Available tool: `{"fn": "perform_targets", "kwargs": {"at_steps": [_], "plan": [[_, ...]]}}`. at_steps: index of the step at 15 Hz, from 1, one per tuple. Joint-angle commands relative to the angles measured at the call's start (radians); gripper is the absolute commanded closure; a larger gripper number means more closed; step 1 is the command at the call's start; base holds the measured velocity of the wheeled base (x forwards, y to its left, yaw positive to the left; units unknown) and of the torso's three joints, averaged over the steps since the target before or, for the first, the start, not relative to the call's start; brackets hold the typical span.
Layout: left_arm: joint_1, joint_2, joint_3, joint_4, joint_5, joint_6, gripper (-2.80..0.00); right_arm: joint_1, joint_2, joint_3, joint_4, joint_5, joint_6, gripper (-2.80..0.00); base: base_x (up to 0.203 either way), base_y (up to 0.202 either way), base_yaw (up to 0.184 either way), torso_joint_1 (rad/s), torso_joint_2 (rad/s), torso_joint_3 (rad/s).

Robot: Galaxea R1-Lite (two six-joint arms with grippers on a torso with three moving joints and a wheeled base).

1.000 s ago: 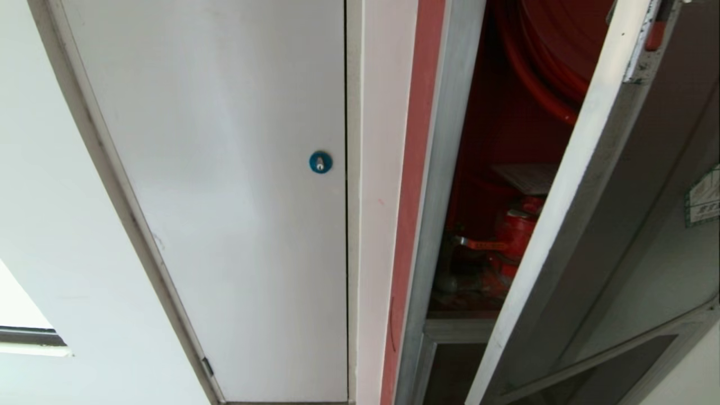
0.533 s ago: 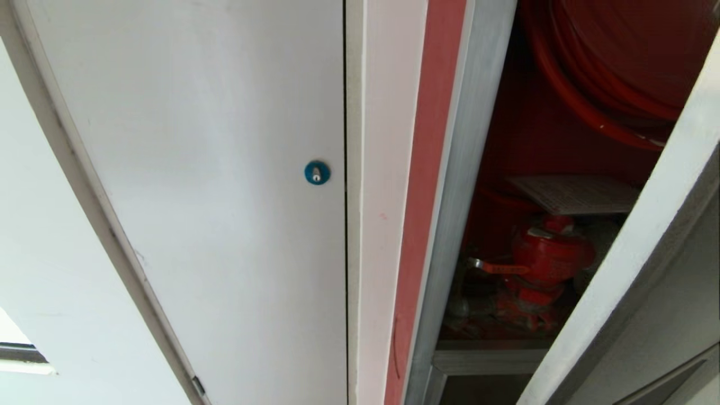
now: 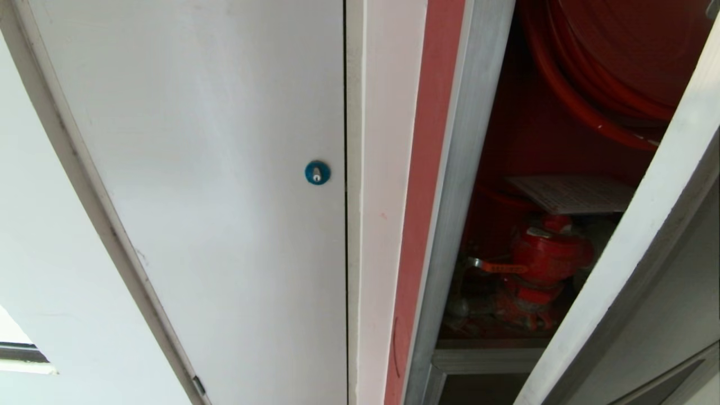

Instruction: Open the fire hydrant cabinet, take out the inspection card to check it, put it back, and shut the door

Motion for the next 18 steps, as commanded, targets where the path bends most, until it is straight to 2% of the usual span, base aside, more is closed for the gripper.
{"fn": "perform_targets", "kwargs": {"at_steps": [1,15,18], "plan": [[0.000,0.000,0.012,-0.001,0.000,0.000,0.00,0.000,0.001,0.003,-0.001,0.000,0.001,0.00,0.000,0.000,0.000,0.000,0.00,0.000],[0.000,0.000,0.012,-0.001,0.000,0.000,0.00,0.000,0.001,0.000,0.005,0.000,0.000,0.00,0.000,0.000,0.000,0.000,0.00,0.000],[0.000,0.000,0.012,-0.001,0.000,0.000,0.00,0.000,0.005,-0.053,0.018,0.000,0.003,0.00,0.000,0.000,0.000,0.000,0.00,0.000]]}}
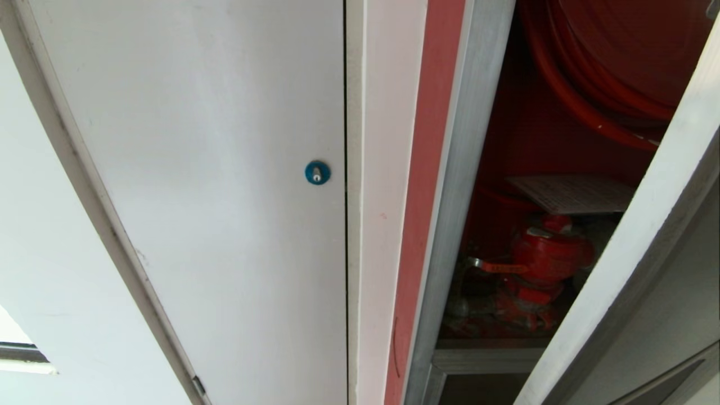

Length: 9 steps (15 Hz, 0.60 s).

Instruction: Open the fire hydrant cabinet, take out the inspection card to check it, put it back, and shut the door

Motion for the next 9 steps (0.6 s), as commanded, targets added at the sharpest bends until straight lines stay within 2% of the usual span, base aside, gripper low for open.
{"fn": "perform_targets", "kwargs": {"at_steps": [1,4,6,9], "plan": [[0.000,0.001,0.012,0.001,0.000,0.000,0.00,0.001,0.024,-0.069,0.022,0.001,0.007,0.00,0.000,0.000,0.000,0.000,0.00,0.000],[0.000,0.000,0.012,-0.001,0.000,0.000,0.00,0.003,0.168,-0.284,0.088,0.023,0.056,0.00,0.000,0.000,0.000,0.000,0.00,0.000],[0.000,0.001,0.012,-0.001,0.000,0.000,0.00,0.004,0.258,-0.423,0.137,0.118,0.093,0.00,0.000,0.000,0.000,0.000,0.00,0.000],[0.000,0.000,0.012,-0.001,0.000,0.000,0.00,0.009,0.368,-0.558,0.239,0.490,0.116,0.00,0.000,0.000,0.000,0.000,0.00,0.000]]}}
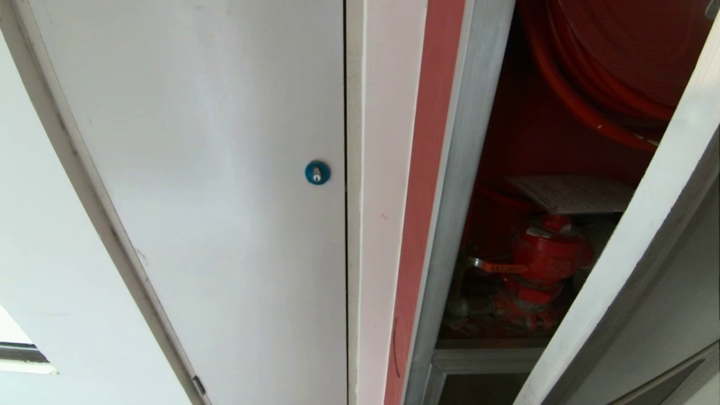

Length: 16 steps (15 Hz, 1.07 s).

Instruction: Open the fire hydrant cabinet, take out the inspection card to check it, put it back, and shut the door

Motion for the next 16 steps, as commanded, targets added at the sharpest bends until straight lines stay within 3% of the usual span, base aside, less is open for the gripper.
{"fn": "perform_targets", "kwargs": {"at_steps": [1,5,7,11,16], "plan": [[0.000,0.000,0.012,0.001,0.000,0.000,0.00,0.002,0.152,-0.084,0.031,0.258,0.004,0.00,0.000,0.000,0.000,0.000,0.00,0.000],[0.000,0.000,0.012,-0.001,0.000,0.000,0.00,0.004,0.373,-0.136,0.026,0.500,0.005,0.00,0.000,0.000,0.000,0.000,0.00,0.000],[0.000,0.000,0.012,0.000,0.000,0.000,0.00,0.006,0.466,-0.155,-0.001,0.562,0.003,0.00,0.000,0.000,0.000,0.000,0.00,0.000],[0.000,0.000,0.012,-0.001,0.000,0.000,0.00,0.028,0.603,-0.164,-0.086,0.581,-0.004,0.00,0.000,0.000,0.000,0.000,0.00,0.000],[0.000,0.001,0.012,0.000,0.000,0.000,0.00,0.144,0.688,-0.157,-0.113,0.573,-0.017,0.00,0.000,0.000,0.000,0.000,0.00,0.000]]}}
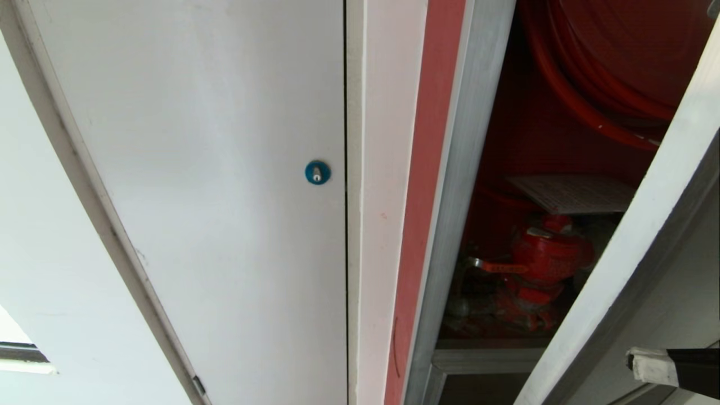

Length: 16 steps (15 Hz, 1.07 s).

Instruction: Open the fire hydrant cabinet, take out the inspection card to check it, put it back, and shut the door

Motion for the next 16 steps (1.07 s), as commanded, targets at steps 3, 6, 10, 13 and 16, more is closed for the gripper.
{"fn": "perform_targets", "kwargs": {"at_steps": [3,6,10,13,16], "plan": [[0.000,0.000,0.012,0.000,0.000,0.000,0.00,0.025,0.073,0.008,-0.049,-0.025,0.005,0.00,0.000,0.000,0.000,0.000,0.00,0.000],[0.000,0.000,0.012,0.000,0.000,0.000,0.00,0.026,0.120,0.008,-0.095,-0.036,0.006,0.00,0.000,0.000,0.000,0.000,0.00,0.000],[0.000,0.000,0.012,-0.001,0.000,0.000,0.00,0.046,0.189,0.004,-0.176,-0.069,0.006,0.00,0.000,0.000,0.000,0.000,0.00,0.000],[0.000,0.000,0.012,-0.001,0.000,0.000,0.00,0.138,0.222,0.005,-0.227,-0.200,0.006,0.00,0.000,0.000,0.000,0.000,0.00,0.000],[0.000,0.000,0.012,-0.001,0.000,0.000,0.00,0.206,0.265,0.005,-0.323,-0.361,0.006,0.00,0.000,0.000,0.000,0.000,0.00,0.000]]}}
